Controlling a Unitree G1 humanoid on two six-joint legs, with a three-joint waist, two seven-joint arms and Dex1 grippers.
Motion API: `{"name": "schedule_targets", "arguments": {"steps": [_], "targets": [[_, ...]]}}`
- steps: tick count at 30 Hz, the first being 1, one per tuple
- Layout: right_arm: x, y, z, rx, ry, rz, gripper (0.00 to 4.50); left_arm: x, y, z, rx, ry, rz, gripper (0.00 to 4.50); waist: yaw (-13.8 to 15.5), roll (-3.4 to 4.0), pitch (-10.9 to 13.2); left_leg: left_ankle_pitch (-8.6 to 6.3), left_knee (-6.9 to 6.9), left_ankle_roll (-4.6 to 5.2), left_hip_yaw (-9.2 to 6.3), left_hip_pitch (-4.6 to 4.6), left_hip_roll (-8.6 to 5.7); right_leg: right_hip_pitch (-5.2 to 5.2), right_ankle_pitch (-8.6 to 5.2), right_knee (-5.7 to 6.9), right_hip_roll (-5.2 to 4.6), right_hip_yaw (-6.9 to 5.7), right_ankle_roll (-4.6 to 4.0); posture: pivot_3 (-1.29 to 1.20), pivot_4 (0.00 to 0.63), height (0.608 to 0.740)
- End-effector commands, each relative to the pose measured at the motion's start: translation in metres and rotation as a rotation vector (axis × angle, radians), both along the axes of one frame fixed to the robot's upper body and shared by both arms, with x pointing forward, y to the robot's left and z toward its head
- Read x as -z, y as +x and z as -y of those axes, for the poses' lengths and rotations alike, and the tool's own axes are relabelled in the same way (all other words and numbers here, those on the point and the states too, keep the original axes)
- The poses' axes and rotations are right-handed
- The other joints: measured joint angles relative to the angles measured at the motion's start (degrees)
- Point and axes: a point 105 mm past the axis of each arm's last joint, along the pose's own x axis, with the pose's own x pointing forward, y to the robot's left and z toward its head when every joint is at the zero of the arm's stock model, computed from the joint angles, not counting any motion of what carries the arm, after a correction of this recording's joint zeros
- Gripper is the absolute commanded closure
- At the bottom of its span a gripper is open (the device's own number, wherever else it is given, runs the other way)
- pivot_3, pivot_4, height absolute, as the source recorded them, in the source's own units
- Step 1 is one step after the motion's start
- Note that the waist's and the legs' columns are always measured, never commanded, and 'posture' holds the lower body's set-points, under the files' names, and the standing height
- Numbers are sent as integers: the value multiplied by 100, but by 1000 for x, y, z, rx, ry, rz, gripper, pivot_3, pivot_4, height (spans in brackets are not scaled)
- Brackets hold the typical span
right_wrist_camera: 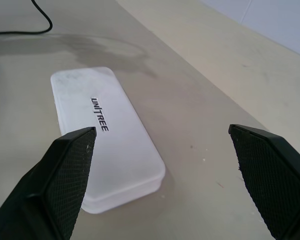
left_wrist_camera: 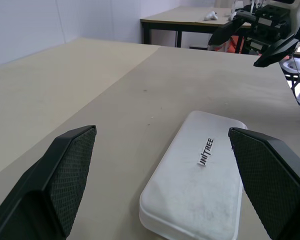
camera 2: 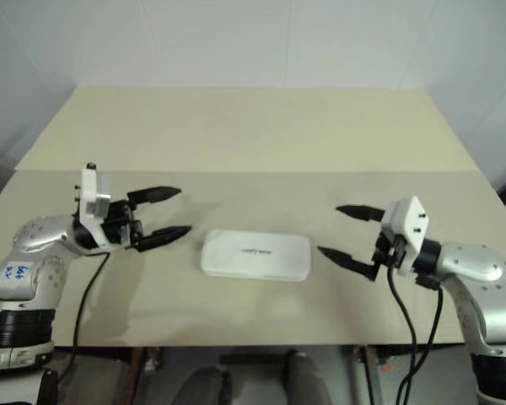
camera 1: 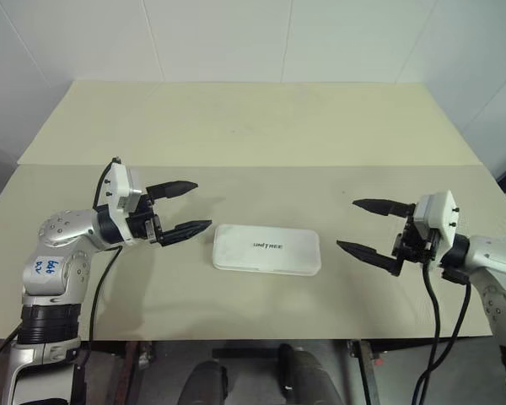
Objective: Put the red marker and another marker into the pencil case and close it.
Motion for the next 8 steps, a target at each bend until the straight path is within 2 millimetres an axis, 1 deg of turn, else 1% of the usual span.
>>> {"name": "schedule_targets", "arguments": {"steps": [1, 3, 8], "targets": [[-13, -3, 13, 10, -27, 50, 0, -9, -2, -6, -6, 12, 57, 58, 0, 0, 0, 0, 0, 0, 0, 0, 0, 0, 0, -1, 0, 0, -1, 0, 150, 740], [-13, -4, 15, 11, -33, 48, 0, -8, -1, -7, -13, 17, 59, 58, 0, 0, 0, 0, 0, 0, 1, 0, 0, 0, 0, -4, -1, 0, 0, 0, 150, 740], [-16, -5, 14, 0, -34, 42, 0, -10, -1, -7, -17, 24, 60, 58, -3, 0, 0, 0, -1, 0, 1, -2, 0, -1, 0, -4, 0, 0, -1, 0, 150, 740]]}}
